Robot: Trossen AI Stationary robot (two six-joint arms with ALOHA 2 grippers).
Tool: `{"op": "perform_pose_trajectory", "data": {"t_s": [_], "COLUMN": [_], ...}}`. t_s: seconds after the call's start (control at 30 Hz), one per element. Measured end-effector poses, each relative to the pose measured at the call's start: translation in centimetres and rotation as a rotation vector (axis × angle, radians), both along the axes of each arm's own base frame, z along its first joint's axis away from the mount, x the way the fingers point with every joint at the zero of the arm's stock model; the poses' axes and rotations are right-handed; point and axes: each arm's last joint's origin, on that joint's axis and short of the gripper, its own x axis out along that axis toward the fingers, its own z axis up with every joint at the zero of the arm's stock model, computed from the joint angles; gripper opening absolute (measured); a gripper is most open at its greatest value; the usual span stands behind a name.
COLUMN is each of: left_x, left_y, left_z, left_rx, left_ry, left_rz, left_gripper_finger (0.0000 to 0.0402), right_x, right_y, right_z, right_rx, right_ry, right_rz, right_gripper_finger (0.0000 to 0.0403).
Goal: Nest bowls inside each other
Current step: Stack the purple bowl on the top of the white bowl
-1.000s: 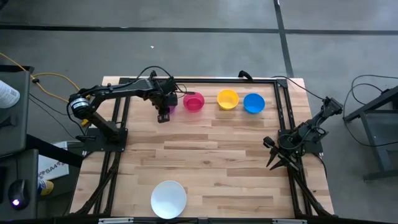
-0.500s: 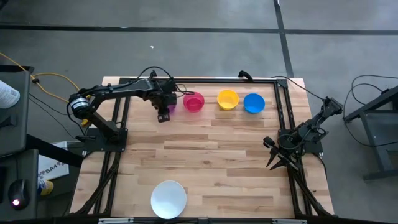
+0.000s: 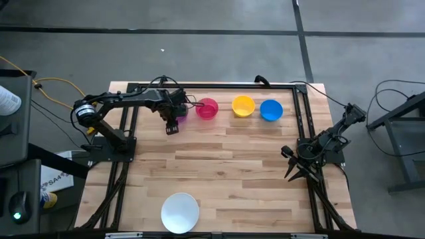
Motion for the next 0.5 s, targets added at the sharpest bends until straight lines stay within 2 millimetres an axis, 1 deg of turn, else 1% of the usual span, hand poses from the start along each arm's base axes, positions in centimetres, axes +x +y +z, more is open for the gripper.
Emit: {"op": "perform_pose_trajectory", "data": {"t_s": [0.1, 0.17, 0.5], "left_x": [0.0, -0.01, 0.05], "left_y": [0.01, 0.0, 0.04], "left_z": [0.0, 0.0, 0.02], "left_rx": [0.005, 0.008, 0.018], "left_ry": [0.002, 0.005, 0.0], "left_rz": [-0.017, -0.023, -0.049], "left_gripper_finger": [0.0169, 0.0161, 0.0076], "right_x": [0.0, 0.0, 0.0], "right_y": [0.0, 0.0, 0.0], "right_z": [0.0, 0.0, 0.01], "right_rx": [0.0, 0.0, 0.0], "right_ry": [0.0, 0.0, 0.0], "right_rz": [0.0, 0.0, 0.0], "right_gripper_finger": [0.0071, 0.0071, 0.0071]}}
